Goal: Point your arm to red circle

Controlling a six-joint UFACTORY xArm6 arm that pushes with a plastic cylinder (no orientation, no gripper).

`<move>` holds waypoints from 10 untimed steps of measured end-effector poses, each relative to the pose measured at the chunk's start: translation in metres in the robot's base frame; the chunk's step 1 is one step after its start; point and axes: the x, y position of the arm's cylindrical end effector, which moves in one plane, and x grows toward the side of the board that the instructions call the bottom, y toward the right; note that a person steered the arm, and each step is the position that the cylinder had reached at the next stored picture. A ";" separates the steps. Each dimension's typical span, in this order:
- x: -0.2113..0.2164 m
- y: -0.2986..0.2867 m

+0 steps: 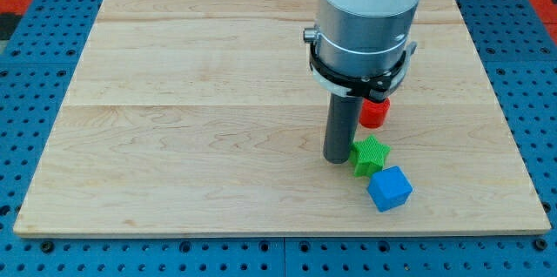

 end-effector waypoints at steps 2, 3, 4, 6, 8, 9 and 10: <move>0.000 0.035; 0.000 0.031; -0.014 0.009; -0.055 -0.006; -0.086 0.008; -0.086 0.008; -0.085 0.008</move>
